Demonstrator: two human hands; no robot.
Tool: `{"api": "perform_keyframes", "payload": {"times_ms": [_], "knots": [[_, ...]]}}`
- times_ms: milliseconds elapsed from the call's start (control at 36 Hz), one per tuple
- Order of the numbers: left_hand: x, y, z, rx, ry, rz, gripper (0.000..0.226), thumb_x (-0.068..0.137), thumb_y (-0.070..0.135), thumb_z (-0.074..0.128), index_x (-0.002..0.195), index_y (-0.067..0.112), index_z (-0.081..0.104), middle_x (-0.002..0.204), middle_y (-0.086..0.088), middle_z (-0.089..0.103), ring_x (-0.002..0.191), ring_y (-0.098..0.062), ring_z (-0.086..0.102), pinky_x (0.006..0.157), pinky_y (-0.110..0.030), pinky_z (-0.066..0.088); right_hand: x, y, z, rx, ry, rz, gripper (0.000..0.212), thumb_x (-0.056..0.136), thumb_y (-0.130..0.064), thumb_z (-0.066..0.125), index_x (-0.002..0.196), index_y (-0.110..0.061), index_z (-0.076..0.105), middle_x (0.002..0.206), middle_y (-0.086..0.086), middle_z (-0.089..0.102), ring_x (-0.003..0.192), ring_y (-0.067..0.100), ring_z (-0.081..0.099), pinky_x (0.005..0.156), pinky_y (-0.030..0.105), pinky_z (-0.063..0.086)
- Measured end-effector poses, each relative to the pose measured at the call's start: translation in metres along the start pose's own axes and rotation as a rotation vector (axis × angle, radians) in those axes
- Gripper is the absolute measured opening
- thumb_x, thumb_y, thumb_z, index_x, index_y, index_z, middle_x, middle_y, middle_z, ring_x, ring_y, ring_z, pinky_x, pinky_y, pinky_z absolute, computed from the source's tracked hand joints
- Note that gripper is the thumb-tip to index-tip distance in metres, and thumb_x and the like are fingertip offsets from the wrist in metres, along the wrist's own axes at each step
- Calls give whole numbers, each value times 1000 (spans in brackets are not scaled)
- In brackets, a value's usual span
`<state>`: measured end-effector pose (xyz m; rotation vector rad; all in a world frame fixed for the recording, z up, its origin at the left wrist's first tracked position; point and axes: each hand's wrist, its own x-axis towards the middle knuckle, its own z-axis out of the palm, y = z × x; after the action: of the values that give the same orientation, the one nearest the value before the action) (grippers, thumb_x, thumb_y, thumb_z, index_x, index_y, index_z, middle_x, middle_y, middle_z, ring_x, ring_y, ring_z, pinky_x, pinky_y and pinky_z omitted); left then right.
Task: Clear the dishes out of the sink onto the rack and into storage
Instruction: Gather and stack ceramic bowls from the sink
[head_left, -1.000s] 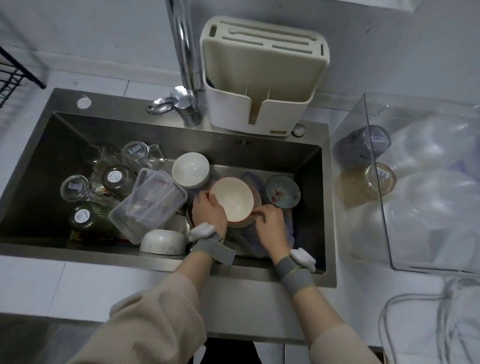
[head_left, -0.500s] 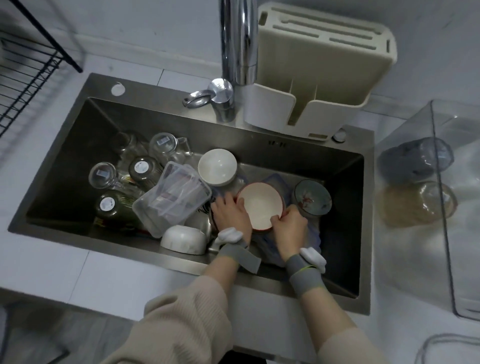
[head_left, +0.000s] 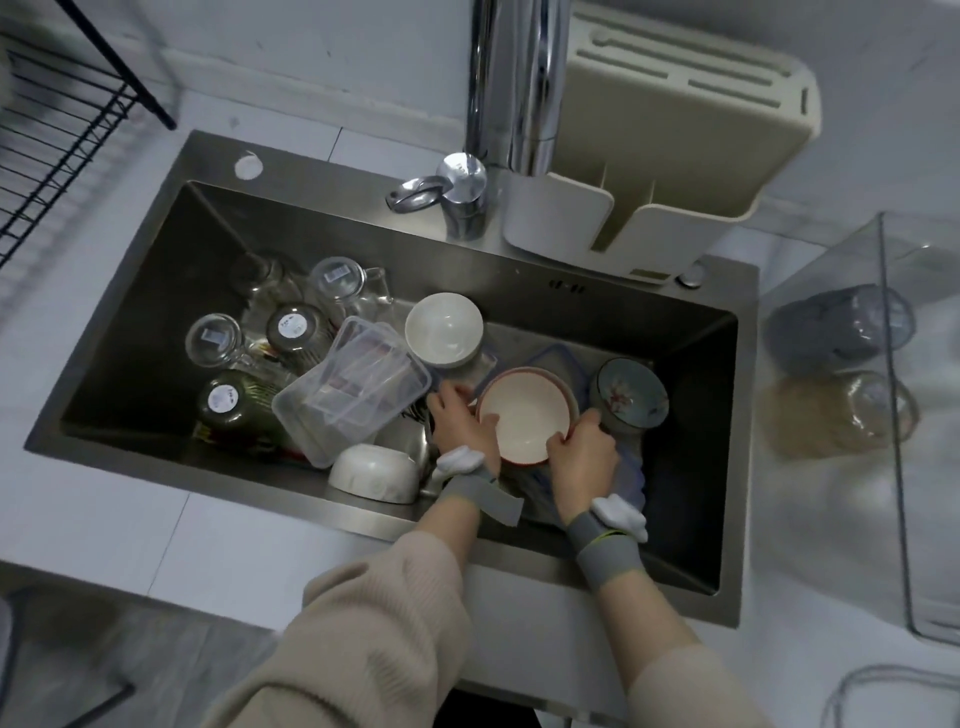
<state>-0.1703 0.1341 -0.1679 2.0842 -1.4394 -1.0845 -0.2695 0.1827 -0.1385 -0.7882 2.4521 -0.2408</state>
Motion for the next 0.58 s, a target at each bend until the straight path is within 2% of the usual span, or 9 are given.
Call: {"api": "perform_keyframes", "payload": {"times_ms": [194, 306, 389, 472, 528, 583], "knots": [[10, -9, 2, 34, -80, 35, 49, 75, 22, 77, 115, 18, 49, 115, -6, 53, 96, -26, 59, 85, -40, 49, 6, 6, 4, 3, -2, 73, 51, 91, -22, 53, 132, -2, 29, 111, 25, 62, 99, 41, 62, 82, 45, 52], [16, -11, -3, -24, -98, 89, 38, 86, 37, 67, 113, 14, 52, 102, -5, 57, 94, -26, 58, 86, -40, 48, 12, 15, 4, 54, -11, 74, 56, 96, -43, 46, 134, -4, 32, 115, 26, 62, 103, 42, 60, 77, 39, 46], [21, -2, -12, -94, -35, 52, 32, 91, 35, 60, 110, 10, 55, 100, -7, 61, 98, -29, 59, 89, -43, 47, 15, 18, 0, 119, 104, 112, 57, 98, -51, 37, 135, -8, 34, 112, 23, 64, 101, 40, 61, 70, 36, 38], [30, 7, -22, 67, 42, 194, 26, 90, 14, 59, 115, 8, 56, 115, -14, 58, 111, -32, 50, 94, -39, 40, 21, 26, -6, 52, 244, 48, 50, 96, -35, 47, 137, -12, 32, 123, 20, 56, 107, 39, 56, 76, 42, 45], [41, 15, -28, 197, 95, 367, 35, 84, 2, 57, 118, 10, 57, 121, -15, 54, 115, -34, 45, 93, -38, 36, 28, 34, -10, -124, 274, -30, 54, 88, -17, 59, 137, -10, 37, 133, 20, 45, 119, 37, 44, 89, 46, 44], [55, 22, -31, 322, 83, 495, 45, 82, 1, 57, 125, 12, 55, 126, -13, 55, 119, -32, 46, 95, -38, 35, 38, 41, -12, -268, 241, -113, 57, 84, -10, 62, 138, -11, 41, 136, 18, 44, 125, 34, 40, 99, 43, 38]]}}
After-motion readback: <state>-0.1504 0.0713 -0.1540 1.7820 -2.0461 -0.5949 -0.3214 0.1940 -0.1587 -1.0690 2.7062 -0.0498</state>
